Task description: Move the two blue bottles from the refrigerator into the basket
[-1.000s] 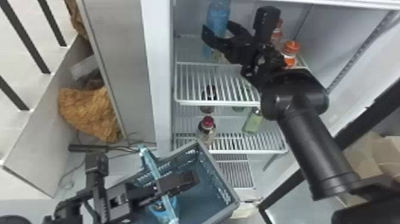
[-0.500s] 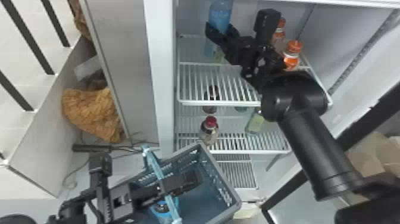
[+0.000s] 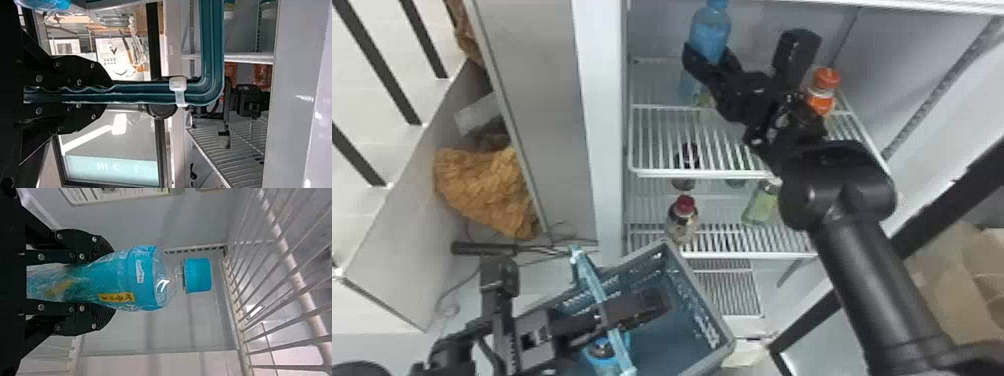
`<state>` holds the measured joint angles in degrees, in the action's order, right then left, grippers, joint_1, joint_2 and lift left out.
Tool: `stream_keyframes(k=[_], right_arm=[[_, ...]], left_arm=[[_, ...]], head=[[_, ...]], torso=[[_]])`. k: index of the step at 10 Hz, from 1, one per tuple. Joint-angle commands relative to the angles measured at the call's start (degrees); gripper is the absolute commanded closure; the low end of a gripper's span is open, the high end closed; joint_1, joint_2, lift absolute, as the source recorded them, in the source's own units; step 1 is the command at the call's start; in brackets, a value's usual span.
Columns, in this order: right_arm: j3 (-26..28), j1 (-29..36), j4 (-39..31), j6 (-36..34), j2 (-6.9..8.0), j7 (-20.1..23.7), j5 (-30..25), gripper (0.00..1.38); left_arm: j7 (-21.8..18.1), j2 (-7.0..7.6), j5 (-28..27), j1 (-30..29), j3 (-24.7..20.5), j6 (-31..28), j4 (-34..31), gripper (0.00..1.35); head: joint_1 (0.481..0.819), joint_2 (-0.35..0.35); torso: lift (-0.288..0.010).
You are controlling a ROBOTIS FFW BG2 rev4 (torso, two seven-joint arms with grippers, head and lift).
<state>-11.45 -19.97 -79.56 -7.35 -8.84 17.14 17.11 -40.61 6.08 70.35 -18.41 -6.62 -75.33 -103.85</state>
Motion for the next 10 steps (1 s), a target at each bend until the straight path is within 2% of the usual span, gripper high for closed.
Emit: stream_keyframes(k=[1,7,10], right_arm=[[0.94,2.10,-3.19,-0.38,-0.03,0.44,0.14,1.28],[3.68,12.79,-18.66,-5.16,-0.56,2.99,0.60,1.28],[4.37,19.26,-27.80,-8.53,-1.44,4.57,2.09,1.28]], left_arm=[[0.00,0.08,0.04,0.00,0.11,-0.04,0.00,1.20],[0.00,0.25,0.04,-0.29,0.23,0.10,0.00,1.20],[0.00,0.25,0.04,-0.71,0.23,0.10,0.00,1.20]], head=[[0.695,-0.116],[0.695,-0.121],[0.695,-0.118]], torso=[[-0.010],[-0.010],[-0.010]])
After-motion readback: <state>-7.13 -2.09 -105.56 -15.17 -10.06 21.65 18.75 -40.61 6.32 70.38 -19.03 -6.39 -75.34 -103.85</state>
